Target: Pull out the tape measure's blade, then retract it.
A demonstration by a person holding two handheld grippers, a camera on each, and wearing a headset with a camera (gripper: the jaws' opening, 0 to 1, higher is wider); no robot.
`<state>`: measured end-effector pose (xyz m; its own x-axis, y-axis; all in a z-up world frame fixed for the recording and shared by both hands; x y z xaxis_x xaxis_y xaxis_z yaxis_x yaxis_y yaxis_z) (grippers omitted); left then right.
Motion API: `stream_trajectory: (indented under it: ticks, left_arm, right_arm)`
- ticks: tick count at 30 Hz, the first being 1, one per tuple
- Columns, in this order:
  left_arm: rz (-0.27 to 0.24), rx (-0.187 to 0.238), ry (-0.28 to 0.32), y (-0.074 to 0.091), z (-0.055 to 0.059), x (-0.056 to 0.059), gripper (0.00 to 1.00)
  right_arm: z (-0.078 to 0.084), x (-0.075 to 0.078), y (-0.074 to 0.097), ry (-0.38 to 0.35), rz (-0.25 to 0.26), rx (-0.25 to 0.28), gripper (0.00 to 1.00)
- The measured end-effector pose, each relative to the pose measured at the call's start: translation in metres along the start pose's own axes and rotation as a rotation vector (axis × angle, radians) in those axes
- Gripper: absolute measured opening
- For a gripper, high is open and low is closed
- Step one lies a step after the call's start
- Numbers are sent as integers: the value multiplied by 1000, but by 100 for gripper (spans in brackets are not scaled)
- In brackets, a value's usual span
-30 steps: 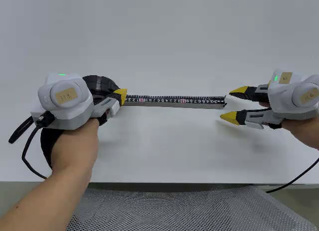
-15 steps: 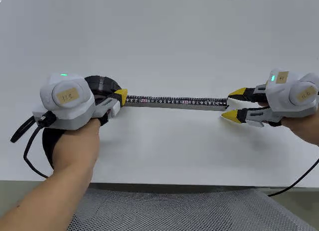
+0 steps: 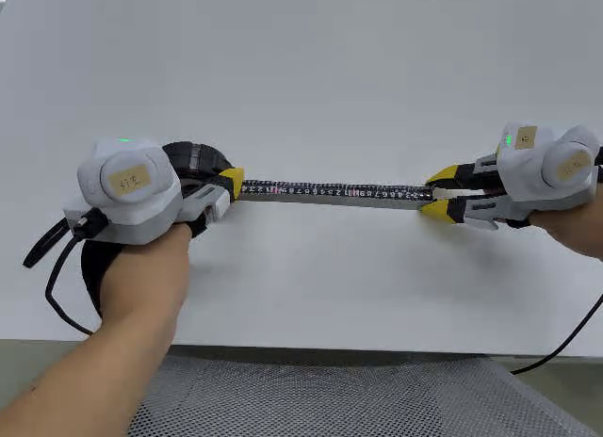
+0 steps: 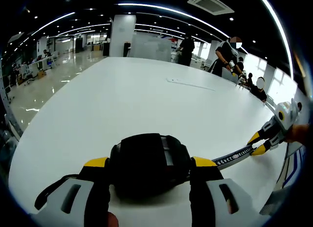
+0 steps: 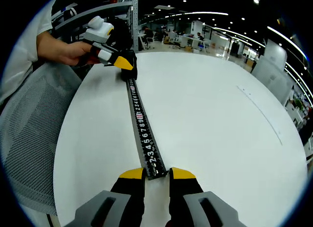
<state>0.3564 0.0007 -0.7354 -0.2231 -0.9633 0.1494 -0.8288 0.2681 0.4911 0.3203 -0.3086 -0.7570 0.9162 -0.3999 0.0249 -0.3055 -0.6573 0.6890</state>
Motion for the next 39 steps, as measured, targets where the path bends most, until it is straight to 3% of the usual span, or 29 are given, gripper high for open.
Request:
stream_trajectory:
  ticks: [15, 39]
  left_arm:
    - [0, -1, 0, 0, 0, 0, 62]
    - [11, -23, -3, 0, 2, 0, 59]
  right_arm:
    - [0, 1, 0, 36, -33, 12, 11]
    - [-1, 1, -1, 47, -29, 5, 10]
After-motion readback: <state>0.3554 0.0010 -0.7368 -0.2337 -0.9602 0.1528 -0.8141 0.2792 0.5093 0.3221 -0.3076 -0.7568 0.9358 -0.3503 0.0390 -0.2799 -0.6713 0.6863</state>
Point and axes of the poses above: the centre of the closed fingertips' face, and the gripper's own axes: y roughly backward along the fingers, x roughly to its right, z roughly out of its underside, the point moved 4 cm from there along y, roughly backward along the fingers, and after that the axes turned 7 degrees about x, right-handed, at the moved point
